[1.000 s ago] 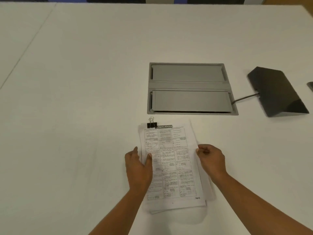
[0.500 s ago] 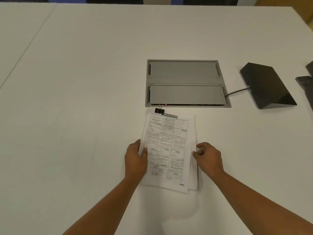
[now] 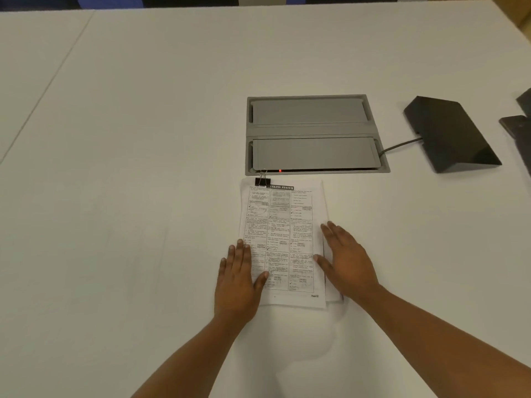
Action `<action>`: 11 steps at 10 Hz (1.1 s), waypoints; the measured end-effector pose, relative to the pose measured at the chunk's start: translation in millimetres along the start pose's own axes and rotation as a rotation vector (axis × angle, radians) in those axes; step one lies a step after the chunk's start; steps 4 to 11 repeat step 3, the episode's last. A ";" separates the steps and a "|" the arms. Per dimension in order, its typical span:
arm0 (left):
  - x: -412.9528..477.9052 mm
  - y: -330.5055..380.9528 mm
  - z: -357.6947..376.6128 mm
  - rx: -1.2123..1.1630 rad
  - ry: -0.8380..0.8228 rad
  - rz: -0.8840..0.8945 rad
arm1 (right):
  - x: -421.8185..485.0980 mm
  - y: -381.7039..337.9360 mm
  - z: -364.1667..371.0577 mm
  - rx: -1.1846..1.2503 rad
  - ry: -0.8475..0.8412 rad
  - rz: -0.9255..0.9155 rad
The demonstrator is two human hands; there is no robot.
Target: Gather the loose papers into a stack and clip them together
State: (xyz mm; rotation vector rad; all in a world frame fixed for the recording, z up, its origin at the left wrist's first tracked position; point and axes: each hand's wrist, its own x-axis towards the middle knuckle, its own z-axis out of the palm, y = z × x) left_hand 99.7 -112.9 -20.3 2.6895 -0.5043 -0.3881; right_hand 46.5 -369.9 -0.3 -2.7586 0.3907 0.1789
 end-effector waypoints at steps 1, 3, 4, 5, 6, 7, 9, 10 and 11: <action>-1.4 -1.6 -0.3 0.037 -0.022 -0.003 | -1.9 2.6 6.6 -0.055 -0.076 -0.001; 3.2 -2.0 -5.1 0.081 -0.045 0.010 | -1.4 -4.0 -1.4 0.110 -0.047 0.108; 3.2 -2.0 -5.1 0.081 -0.045 0.010 | -1.4 -4.0 -1.4 0.110 -0.047 0.108; 3.2 -2.0 -5.1 0.081 -0.045 0.010 | -1.4 -4.0 -1.4 0.110 -0.047 0.108; 3.2 -2.0 -5.1 0.081 -0.045 0.010 | -1.4 -4.0 -1.4 0.110 -0.047 0.108; 3.2 -2.0 -5.1 0.081 -0.045 0.010 | -1.4 -4.0 -1.4 0.110 -0.047 0.108; 3.2 -2.0 -5.1 0.081 -0.045 0.010 | -1.4 -4.0 -1.4 0.110 -0.047 0.108; 3.2 -2.0 -5.1 0.081 -0.045 0.010 | -1.4 -4.0 -1.4 0.110 -0.047 0.108; 3.2 -2.0 -5.1 0.081 -0.045 0.010 | -1.4 -4.0 -1.4 0.110 -0.047 0.108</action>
